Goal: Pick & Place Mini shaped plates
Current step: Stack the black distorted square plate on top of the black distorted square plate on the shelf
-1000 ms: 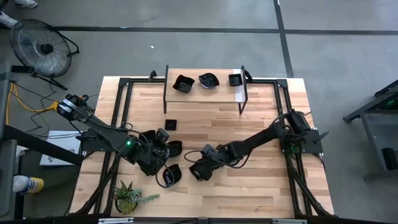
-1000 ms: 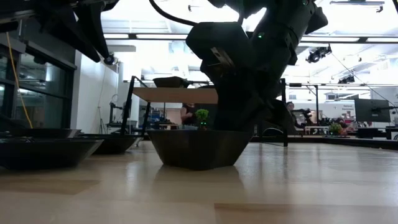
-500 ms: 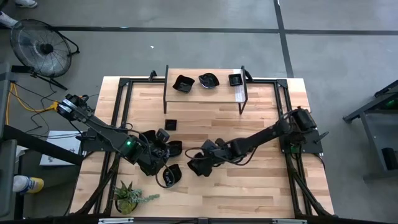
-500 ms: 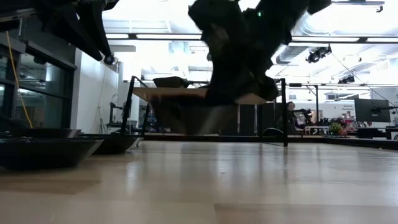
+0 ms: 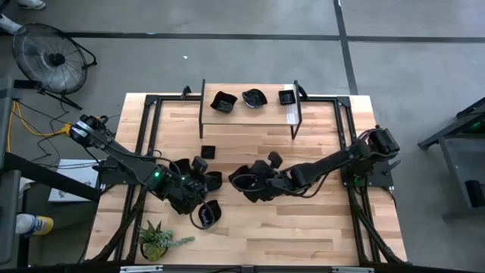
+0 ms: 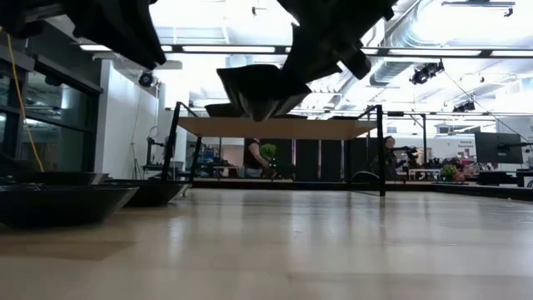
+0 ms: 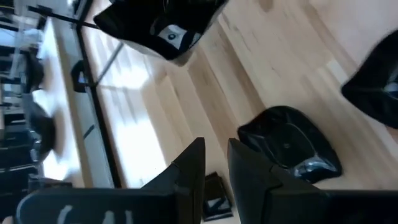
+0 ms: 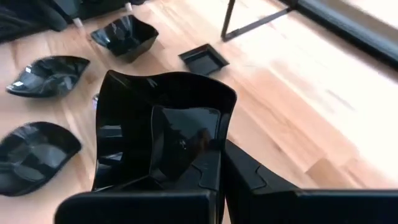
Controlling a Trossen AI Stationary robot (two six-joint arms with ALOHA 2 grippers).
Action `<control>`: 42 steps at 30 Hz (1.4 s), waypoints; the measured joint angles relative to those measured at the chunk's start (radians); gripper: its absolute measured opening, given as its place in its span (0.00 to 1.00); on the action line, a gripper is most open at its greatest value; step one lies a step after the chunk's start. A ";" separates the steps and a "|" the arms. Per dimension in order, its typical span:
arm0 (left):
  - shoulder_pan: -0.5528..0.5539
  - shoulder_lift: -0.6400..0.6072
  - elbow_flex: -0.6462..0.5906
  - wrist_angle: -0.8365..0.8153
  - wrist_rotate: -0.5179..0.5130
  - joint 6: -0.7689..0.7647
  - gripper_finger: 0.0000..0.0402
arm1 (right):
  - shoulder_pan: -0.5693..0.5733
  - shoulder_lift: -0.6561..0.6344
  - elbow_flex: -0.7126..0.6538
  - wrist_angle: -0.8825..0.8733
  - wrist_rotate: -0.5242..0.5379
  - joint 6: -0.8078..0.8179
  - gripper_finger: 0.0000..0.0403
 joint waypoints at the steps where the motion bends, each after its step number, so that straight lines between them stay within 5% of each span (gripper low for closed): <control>1: 0.000 0.000 0.000 0.004 -0.012 0.010 0.16 | -0.003 -0.001 0.000 -0.003 0.007 -0.011 0.00; 14: 0.001 0.000 0.000 0.169 -0.155 0.083 0.16 | -0.068 -0.003 0.000 0.022 0.010 -0.063 0.00; 33: 0.185 0.063 0.000 0.323 -0.283 -0.285 0.16 | 0.028 -0.004 0.000 0.159 0.711 -0.301 0.00; 42: 0.232 0.063 0.000 0.472 -0.214 -0.082 0.16 | 0.023 -0.004 0.000 0.159 0.728 -0.342 0.00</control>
